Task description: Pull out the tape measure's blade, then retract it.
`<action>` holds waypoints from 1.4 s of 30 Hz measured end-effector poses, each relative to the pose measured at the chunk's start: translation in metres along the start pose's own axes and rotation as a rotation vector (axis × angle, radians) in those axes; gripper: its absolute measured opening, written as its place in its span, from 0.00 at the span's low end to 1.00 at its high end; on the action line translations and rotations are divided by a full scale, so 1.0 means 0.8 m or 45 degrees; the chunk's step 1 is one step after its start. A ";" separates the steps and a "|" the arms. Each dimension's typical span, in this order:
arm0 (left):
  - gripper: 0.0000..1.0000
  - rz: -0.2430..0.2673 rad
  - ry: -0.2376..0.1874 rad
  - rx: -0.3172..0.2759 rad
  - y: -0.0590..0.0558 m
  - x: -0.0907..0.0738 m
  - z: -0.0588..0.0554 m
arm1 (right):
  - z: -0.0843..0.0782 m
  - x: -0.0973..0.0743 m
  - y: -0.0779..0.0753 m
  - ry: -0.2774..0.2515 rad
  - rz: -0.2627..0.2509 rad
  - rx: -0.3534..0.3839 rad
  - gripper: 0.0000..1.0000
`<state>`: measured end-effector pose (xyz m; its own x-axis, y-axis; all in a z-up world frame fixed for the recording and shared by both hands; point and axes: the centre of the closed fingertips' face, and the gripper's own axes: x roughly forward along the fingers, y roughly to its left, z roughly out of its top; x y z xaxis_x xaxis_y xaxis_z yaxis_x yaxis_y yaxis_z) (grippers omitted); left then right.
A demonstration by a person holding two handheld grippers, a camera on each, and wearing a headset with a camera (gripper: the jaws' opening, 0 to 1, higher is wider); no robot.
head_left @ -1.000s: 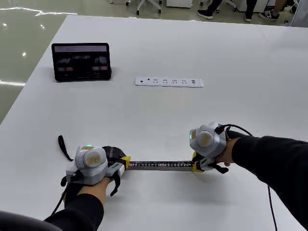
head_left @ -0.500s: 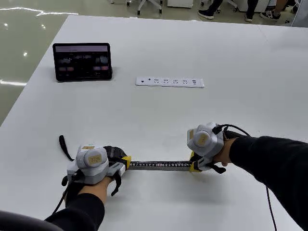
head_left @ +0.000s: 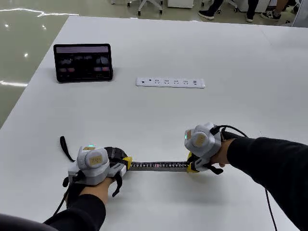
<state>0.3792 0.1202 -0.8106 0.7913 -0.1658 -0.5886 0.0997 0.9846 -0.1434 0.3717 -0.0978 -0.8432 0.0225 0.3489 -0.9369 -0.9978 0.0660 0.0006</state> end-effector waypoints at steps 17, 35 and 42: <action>0.61 -0.003 -0.002 -0.002 -0.001 -0.001 0.000 | 0.011 0.004 0.002 -0.009 0.004 -0.016 0.11; 0.62 -0.006 -0.003 -0.011 0.000 0.000 0.001 | 0.025 0.009 0.004 -0.033 0.007 -0.017 0.11; 0.61 -0.007 -0.003 -0.017 0.000 0.001 0.001 | 0.031 0.011 0.004 -0.038 0.008 -0.013 0.11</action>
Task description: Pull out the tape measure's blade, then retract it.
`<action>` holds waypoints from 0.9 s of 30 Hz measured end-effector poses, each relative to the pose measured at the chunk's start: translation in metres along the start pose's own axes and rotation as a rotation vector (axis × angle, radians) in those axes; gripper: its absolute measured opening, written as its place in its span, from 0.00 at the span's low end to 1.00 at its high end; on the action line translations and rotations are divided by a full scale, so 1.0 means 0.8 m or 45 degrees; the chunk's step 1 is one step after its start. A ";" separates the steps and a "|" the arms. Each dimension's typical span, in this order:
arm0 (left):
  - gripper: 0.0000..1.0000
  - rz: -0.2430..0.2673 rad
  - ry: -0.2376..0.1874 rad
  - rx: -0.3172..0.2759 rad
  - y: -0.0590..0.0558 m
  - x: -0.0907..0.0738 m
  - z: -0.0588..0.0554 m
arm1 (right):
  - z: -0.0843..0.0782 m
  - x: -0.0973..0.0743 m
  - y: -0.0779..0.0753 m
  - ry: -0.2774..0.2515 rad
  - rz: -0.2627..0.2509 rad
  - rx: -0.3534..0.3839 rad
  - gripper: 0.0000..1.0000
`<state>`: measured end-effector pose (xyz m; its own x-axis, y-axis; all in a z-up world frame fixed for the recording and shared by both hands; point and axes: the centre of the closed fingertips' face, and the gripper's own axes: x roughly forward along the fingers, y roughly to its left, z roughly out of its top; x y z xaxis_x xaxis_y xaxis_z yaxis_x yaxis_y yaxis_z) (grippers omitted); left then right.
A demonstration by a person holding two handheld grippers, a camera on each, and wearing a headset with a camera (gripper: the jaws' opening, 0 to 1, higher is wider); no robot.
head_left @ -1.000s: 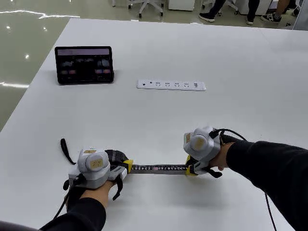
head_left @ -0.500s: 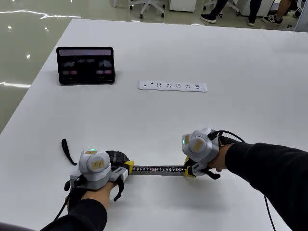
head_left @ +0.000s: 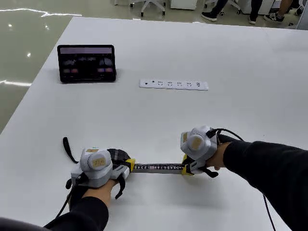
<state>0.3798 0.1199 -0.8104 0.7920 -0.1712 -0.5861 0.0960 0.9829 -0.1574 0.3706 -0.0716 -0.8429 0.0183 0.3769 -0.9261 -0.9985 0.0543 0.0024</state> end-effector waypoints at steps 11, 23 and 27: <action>0.61 -0.011 0.003 -0.014 0.000 0.001 -0.001 | 0.009 0.003 -0.001 -0.028 -0.019 0.043 0.11; 0.61 -0.028 0.007 -0.024 0.000 0.000 -0.001 | 0.018 0.007 0.001 -0.019 -0.021 0.034 0.11; 0.61 -0.030 0.005 -0.025 0.000 0.000 -0.001 | 0.021 0.008 0.001 -0.025 -0.021 0.036 0.11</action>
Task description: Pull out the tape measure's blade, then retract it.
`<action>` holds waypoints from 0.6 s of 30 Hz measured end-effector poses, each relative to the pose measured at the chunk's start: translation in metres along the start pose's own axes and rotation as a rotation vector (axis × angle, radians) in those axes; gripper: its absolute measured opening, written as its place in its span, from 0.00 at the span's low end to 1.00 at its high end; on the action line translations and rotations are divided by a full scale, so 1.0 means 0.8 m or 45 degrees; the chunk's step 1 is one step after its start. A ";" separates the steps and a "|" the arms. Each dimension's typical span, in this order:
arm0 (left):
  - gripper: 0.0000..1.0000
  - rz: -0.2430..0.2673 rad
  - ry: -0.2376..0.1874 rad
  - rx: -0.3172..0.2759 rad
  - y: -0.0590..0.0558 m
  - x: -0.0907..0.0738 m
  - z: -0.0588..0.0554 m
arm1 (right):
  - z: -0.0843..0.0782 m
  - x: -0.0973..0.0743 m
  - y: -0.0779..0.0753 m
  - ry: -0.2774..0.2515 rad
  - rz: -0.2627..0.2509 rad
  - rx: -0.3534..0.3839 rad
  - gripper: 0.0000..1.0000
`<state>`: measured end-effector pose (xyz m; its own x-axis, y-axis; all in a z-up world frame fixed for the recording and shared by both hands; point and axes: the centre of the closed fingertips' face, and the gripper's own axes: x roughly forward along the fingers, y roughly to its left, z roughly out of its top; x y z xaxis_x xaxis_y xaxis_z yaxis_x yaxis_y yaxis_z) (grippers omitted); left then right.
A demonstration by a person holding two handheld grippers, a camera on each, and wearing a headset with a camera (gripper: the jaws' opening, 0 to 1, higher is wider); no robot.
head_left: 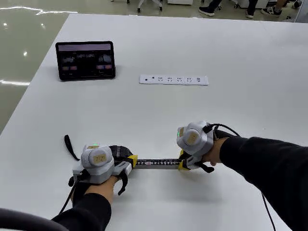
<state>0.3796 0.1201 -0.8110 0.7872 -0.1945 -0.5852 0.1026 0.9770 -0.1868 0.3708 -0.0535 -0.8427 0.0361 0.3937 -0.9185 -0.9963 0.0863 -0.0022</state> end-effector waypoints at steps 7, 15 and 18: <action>0.61 -0.009 0.000 -0.006 0.001 0.001 0.000 | 0.004 0.001 0.000 -0.016 0.003 0.004 0.11; 0.61 -0.018 -0.006 -0.010 0.001 0.000 0.000 | 0.007 0.002 0.001 -0.031 0.006 0.020 0.11; 0.61 -0.020 -0.007 -0.009 0.001 0.000 0.000 | 0.009 0.003 0.001 -0.037 0.006 0.029 0.11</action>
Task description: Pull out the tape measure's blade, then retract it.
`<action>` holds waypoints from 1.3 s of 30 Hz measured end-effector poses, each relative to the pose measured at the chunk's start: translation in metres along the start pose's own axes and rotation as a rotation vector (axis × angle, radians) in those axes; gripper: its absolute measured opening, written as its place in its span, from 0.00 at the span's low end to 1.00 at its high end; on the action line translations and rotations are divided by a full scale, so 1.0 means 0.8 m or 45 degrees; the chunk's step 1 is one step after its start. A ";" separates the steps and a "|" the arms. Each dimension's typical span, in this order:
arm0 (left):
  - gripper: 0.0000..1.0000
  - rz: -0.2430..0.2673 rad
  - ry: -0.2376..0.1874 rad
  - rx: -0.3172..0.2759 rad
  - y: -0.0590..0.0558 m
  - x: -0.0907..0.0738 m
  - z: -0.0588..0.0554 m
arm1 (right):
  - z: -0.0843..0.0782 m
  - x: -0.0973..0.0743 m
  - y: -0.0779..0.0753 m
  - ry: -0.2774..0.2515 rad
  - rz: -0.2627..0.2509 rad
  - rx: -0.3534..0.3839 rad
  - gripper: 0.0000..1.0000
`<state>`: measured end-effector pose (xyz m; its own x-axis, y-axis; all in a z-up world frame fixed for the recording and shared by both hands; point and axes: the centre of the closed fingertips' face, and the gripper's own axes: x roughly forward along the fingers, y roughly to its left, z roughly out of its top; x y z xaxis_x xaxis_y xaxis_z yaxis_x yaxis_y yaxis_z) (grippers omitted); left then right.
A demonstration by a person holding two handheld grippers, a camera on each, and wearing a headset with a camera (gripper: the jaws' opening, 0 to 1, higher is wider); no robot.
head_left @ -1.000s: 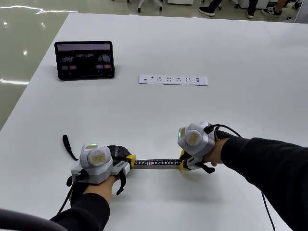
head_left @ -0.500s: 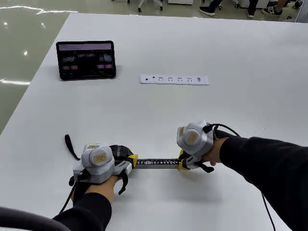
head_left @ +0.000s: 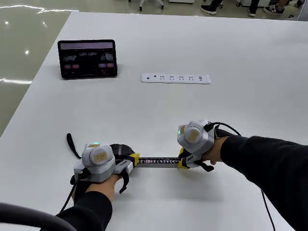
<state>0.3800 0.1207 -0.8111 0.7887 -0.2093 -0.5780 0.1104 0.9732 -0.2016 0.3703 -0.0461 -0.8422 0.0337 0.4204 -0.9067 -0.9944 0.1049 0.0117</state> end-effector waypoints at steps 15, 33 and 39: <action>0.61 -0.005 0.004 -0.004 -0.001 -0.001 -0.001 | 0.014 0.007 0.002 -0.024 0.000 -0.002 0.11; 0.61 -0.008 0.004 -0.009 -0.001 -0.002 -0.001 | 0.028 0.014 0.004 -0.064 -0.002 -0.041 0.11; 0.61 -0.008 0.005 -0.011 0.000 -0.002 -0.001 | 0.033 0.016 0.007 -0.070 0.000 -0.049 0.11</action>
<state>0.3780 0.1206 -0.8107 0.7858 -0.2159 -0.5796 0.1102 0.9710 -0.2123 0.3681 -0.0161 -0.8426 0.0382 0.4694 -0.8822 -0.9975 0.0709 -0.0054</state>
